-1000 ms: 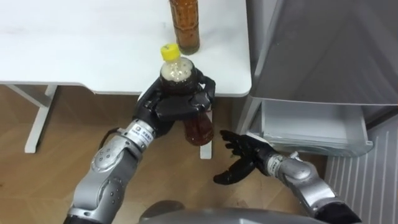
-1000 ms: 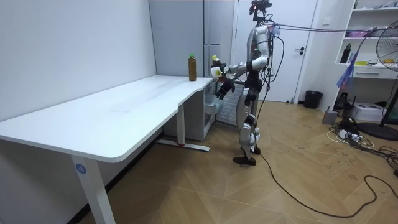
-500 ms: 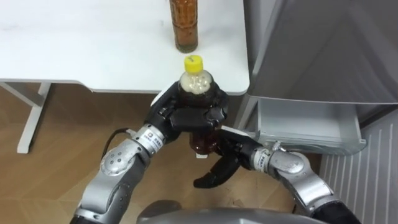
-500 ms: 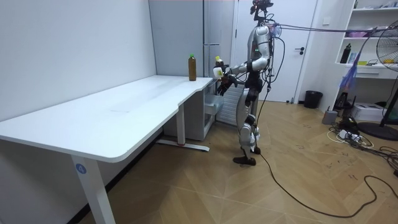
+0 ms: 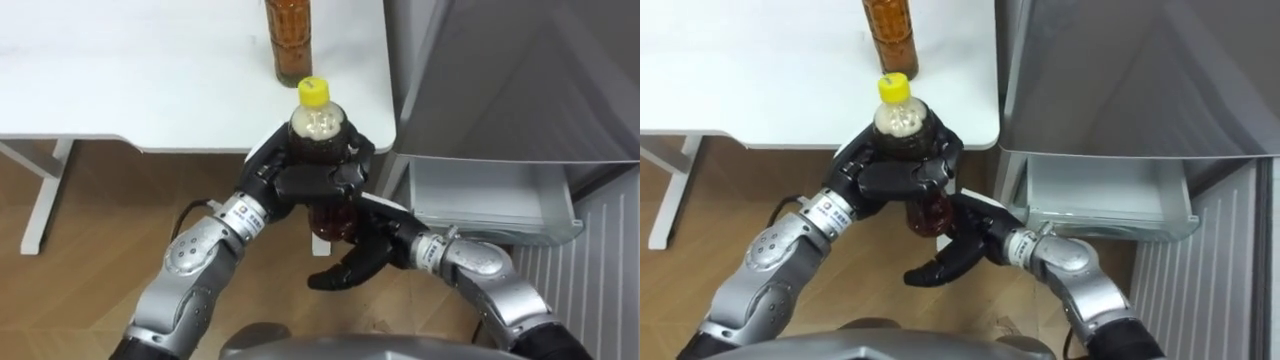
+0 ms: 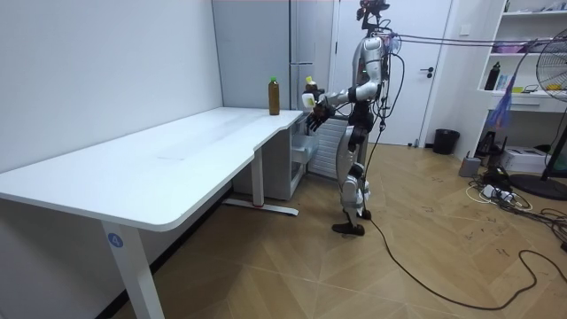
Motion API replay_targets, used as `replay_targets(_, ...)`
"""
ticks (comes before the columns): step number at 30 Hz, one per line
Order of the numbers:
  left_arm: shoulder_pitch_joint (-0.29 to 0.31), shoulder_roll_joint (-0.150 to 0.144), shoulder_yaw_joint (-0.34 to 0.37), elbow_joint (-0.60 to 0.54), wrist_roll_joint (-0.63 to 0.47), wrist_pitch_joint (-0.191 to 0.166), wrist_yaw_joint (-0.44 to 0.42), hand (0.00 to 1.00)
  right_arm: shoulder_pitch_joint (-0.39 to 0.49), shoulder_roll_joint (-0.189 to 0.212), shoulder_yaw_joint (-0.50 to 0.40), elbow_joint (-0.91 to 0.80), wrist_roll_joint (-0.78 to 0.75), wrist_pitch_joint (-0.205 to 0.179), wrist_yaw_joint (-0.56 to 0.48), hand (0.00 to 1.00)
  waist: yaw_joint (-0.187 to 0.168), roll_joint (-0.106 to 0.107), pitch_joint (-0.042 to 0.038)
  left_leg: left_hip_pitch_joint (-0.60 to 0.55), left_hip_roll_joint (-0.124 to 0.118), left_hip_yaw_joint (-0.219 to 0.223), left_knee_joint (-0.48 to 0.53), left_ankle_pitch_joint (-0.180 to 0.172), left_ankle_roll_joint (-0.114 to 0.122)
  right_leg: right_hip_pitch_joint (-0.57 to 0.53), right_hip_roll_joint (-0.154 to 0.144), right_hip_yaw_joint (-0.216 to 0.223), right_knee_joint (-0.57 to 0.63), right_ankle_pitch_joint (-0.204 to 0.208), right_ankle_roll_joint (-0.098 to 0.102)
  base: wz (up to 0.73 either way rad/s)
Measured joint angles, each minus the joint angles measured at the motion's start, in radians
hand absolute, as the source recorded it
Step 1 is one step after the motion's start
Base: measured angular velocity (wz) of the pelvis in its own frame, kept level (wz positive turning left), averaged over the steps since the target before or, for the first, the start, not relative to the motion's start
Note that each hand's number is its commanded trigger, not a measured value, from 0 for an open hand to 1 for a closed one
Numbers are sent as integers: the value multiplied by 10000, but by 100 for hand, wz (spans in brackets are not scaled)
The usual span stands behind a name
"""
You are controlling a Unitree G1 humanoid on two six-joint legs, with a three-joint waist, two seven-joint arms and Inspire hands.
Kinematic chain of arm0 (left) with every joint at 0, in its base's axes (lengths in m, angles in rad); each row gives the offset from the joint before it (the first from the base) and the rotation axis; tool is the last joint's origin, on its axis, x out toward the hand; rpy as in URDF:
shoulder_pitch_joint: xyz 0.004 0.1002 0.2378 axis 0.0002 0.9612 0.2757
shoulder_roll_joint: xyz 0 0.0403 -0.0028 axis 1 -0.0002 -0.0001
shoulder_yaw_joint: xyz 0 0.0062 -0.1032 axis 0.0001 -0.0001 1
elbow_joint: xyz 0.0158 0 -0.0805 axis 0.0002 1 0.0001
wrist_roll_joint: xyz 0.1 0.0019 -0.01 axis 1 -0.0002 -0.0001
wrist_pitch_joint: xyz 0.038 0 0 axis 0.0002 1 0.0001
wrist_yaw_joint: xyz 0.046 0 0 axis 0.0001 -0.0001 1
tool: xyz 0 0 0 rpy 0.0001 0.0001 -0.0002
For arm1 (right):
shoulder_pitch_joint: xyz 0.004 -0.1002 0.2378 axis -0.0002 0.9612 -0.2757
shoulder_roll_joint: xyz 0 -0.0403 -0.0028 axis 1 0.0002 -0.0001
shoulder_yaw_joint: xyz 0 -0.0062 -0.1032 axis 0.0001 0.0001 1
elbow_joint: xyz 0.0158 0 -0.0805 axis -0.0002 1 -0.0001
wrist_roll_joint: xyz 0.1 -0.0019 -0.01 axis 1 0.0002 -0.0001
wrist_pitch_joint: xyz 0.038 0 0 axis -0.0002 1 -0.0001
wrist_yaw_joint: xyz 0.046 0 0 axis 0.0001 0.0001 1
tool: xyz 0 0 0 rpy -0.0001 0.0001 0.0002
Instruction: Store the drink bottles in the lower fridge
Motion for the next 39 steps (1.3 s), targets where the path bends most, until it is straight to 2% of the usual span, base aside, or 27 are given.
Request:
replay_targets(4,1,1,-276,316,63,9,27,100,-221,91,14,-42,714,-7,46,0,-137,41,31,-15,-4,-35,19,0,1,2,-1,-32,-8,0,0,0)
replay_targets(12,1,4,-502,507,125,9,28,100,-287,87,37,-91,761,-8,68,0,-291,150,79,-4,-8,-34,31,0,1,-9,0,-31,-13,0,-1,1)
replay_targets(22,1,5,-510,505,102,13,29,100,-282,42,157,-88,1072,-6,-84,0,-314,202,64,126,-7,-60,25,2,1,67,-1,-2,-12,0,0,0)
replay_targets(23,1,5,-509,505,97,13,29,100,-282,40,161,-87,1094,-6,-84,80,-329,203,63,131,-7,-61,27,2,1,74,-2,-2,-12,0,0,0)
replay_targets(24,1,5,-508,505,96,16,29,100,-281,38,165,-87,1099,-5,-84,100,-352,208,59,144,-8,-63,31,2,2,92,-3,-2,-12,0,0,0)
replay_targets(32,1,30,-500,505,99,19,23,100,-280,9,165,-85,1098,-5,-7,100,-531,207,45,155,-5,-62,20,2,3,138,-2,10,6,0,-1,0)
replay_targets(39,0,149,-476,506,120,18,-43,100,-281,-99,305,-87,1049,-92,195,100,-511,51,-56,162,-16,-45,24,6,10,143,17,243,16,1,-2,-1)
